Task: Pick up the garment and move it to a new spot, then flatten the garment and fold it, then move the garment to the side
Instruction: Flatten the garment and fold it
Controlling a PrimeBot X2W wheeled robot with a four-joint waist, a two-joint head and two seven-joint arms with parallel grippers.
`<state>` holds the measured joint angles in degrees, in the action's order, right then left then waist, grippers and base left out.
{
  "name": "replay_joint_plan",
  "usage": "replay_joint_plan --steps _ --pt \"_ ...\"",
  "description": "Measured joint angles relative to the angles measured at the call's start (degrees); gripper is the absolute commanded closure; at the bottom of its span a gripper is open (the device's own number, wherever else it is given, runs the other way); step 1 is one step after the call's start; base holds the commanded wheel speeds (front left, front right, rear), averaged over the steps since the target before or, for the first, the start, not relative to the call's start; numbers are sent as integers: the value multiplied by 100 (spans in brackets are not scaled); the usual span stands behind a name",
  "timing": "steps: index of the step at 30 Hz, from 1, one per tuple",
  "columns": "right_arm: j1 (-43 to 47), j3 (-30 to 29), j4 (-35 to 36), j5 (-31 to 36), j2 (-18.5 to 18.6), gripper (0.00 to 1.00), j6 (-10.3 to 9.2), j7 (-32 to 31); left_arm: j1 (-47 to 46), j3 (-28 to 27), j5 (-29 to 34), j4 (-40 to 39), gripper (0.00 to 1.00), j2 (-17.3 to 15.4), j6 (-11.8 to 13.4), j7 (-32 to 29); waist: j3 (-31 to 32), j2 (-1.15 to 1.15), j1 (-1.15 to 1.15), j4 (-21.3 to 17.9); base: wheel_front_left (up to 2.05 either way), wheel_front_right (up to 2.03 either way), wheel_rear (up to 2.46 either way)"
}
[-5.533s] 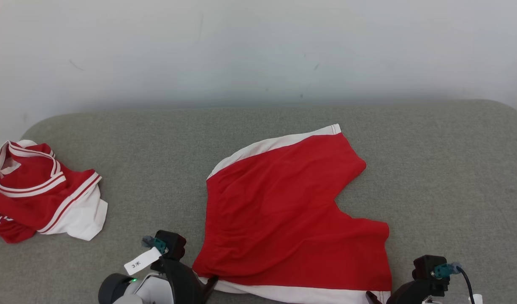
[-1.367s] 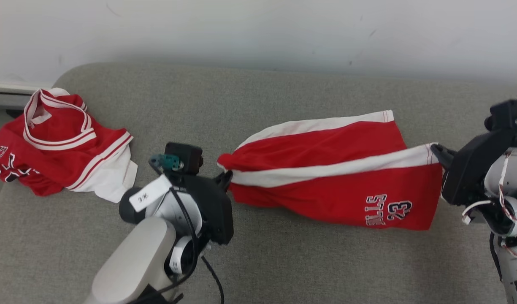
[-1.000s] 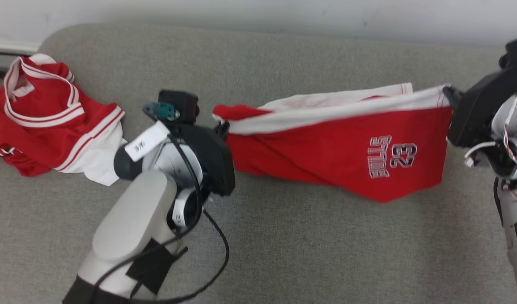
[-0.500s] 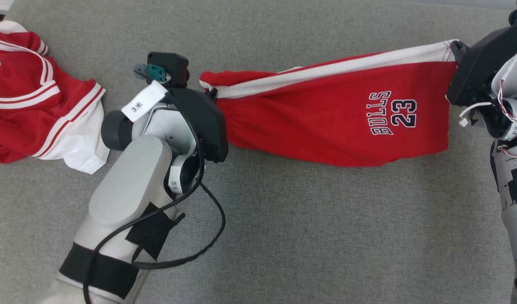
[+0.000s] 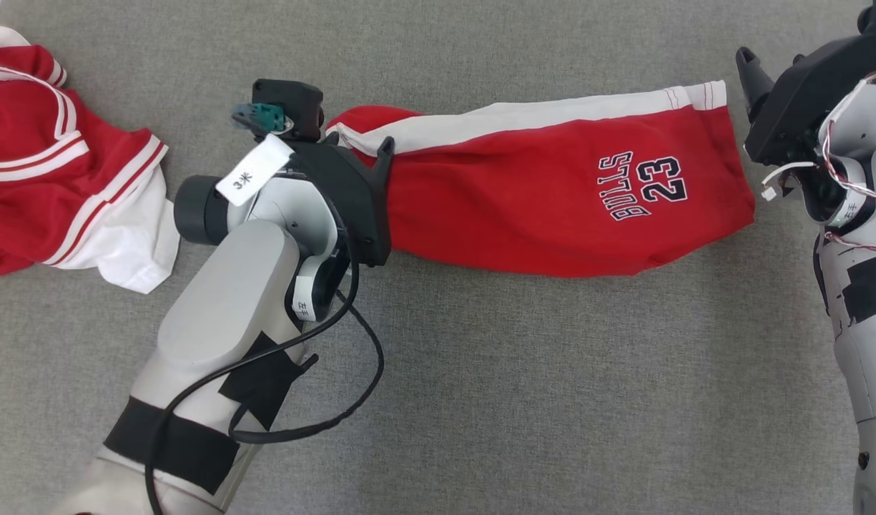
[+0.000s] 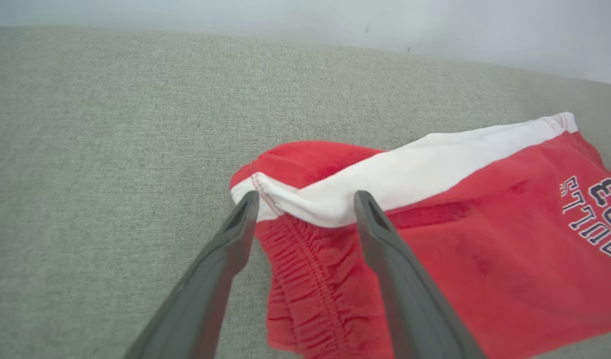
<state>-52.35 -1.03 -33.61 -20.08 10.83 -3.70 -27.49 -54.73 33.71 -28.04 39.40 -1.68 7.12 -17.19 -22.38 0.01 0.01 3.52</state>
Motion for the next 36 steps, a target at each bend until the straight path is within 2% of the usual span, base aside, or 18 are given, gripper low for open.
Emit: replay_joint_plan --steps 5,12,19,21,29,36 --pt "-1 -54 -250 -9 26 0 78 375 -125 -2 -122 93 0 1 0 352 109 0 -1 -4 0 0 0" --pt "155 -80 -426 -13 93 0 301 817 -124 -23 -46 352 0 -1 -15 871 395 0 -1 -1 0 0 0" --pt "1147 31 -525 -13 68 0 522 989 810 321 119 490 0 -244 -360 1078 857 -1 -2 -12 0 0 0" --pt "1391 53 -523 -13 37 0 523 1027 1055 419 140 519 0 -296 -454 1123 1007 -1 -2 -20 0 0 0" --pt "2180 97 -378 -53 -199 0 547 1042 1574 593 148 494 0 -397 -570 1218 1545 -2 -2 -106 0 0 0" --pt "2158 14 -279 -109 -185 0 513 1026 1539 658 214 435 0 -342 -570 1210 1357 -2 -1 -168 0 0 0"
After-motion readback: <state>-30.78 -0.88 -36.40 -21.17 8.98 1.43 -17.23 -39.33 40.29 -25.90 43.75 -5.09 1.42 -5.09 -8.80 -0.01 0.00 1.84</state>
